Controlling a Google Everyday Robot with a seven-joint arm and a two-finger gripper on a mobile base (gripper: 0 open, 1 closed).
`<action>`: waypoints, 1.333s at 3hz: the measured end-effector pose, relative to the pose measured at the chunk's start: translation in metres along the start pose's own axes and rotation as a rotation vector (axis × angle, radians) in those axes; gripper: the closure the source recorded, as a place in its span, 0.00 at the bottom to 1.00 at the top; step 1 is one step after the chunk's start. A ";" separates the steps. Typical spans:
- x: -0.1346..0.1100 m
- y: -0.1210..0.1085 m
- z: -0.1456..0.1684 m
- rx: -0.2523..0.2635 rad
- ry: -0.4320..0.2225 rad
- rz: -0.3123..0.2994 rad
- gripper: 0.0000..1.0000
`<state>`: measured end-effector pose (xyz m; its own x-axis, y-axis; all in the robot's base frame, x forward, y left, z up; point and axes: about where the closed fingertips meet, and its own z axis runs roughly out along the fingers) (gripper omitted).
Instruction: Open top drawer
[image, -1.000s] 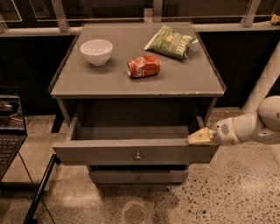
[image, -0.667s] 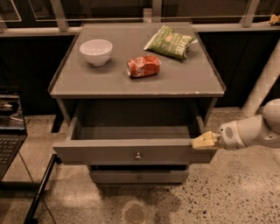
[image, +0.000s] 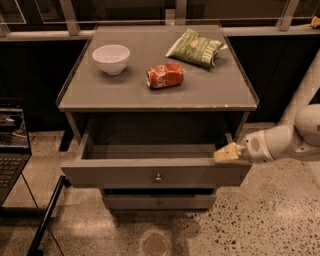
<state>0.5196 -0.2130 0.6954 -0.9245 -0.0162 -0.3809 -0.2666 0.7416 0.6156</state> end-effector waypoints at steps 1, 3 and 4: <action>-0.023 0.018 0.005 -0.007 -0.021 -0.055 1.00; -0.049 0.036 0.008 -0.006 -0.064 -0.110 1.00; -0.046 0.029 0.015 0.000 -0.056 -0.091 1.00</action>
Offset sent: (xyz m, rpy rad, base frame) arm 0.0450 0.0400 0.0453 -0.0174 -0.1350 0.0557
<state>0.5584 -0.1807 0.7211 -0.8797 -0.0464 -0.4734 -0.3491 0.7390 0.5763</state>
